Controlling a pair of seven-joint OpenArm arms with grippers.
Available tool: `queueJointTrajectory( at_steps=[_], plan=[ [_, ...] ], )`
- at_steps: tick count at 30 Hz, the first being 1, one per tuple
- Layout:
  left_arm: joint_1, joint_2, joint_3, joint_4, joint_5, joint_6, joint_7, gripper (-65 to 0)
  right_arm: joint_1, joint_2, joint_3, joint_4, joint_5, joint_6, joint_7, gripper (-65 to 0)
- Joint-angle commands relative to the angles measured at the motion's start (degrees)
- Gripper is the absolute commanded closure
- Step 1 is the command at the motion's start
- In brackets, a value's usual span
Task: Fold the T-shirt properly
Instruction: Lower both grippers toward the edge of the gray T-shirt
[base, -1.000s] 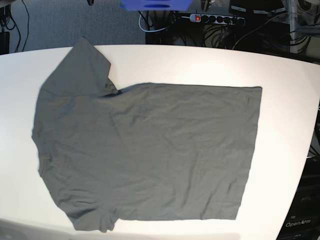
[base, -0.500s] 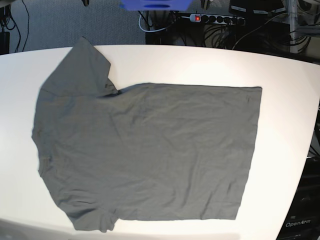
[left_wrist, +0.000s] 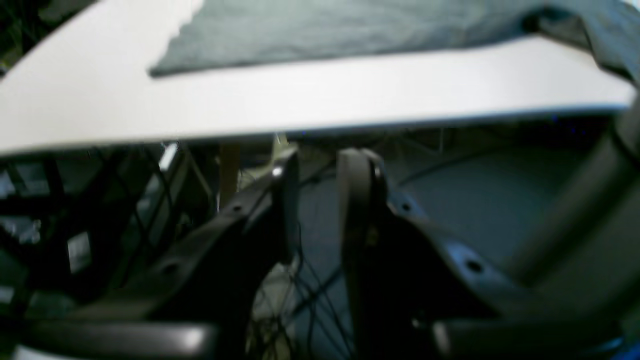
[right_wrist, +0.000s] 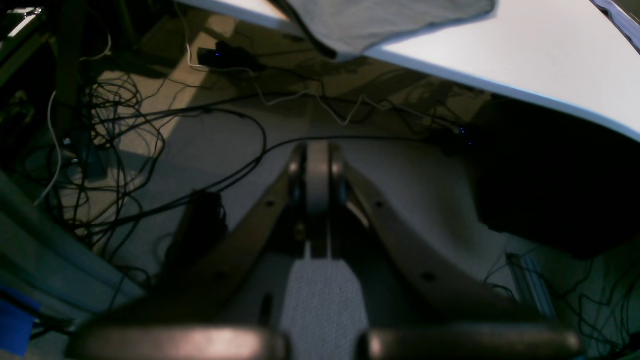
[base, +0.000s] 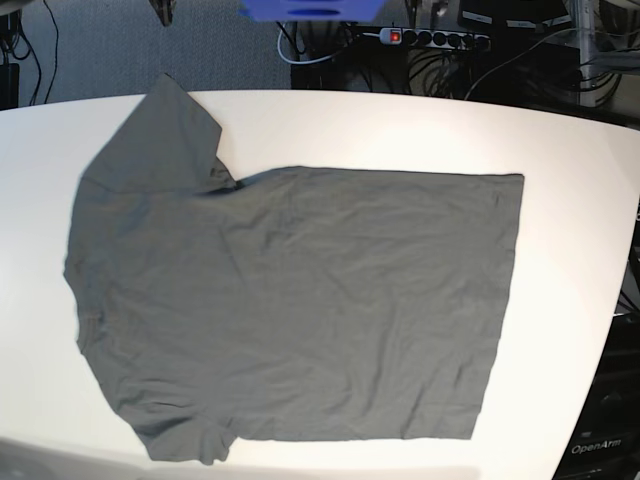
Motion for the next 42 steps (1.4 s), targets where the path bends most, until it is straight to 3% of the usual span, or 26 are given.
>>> queueJointTrajectory(
  at_steps=[1,5,11,16,29,35,42],
  plan=[
    [1.18,-0.05,-0.08,1.03,0.01,-0.14,-1.63,-14.1,-1.07,0.04,0.27,0.42,0.49,-0.33,1.79,0.0],
    [-1.19,-0.14,-0.08,2.17,0.19,-0.23,-1.36,-14.2,-0.72,-0.58,0.01,0.68,0.49,-0.42,1.79,-0.1],
    [-3.92,-3.12,0.01,2.08,0.19,-0.23,5.41,-14.2,-0.45,-2.51,0.01,1.47,0.4,-0.24,1.79,-0.3],
    [-4.09,-4.97,-0.08,2.7,0.1,-0.23,5.85,-14.2,-0.54,-3.66,-0.08,3.06,0.4,-0.24,1.71,-0.3],
    [-4.36,-4.44,-0.08,3.31,0.01,0.12,5.85,-14.2,-0.98,-3.39,0.1,8.51,0.31,-0.15,1.71,-0.3],
    [-2.77,-3.83,0.1,8.85,-7.02,-0.23,6.2,-14.2,-0.98,-2.16,-0.25,10.44,-0.12,-0.15,1.62,-0.4],
    [-2.69,-4.27,0.01,10.0,-8.78,-0.23,6.37,-14.3,-0.45,-1.37,0.27,10.35,-5.31,-0.15,1.53,-7.0]
  ],
)
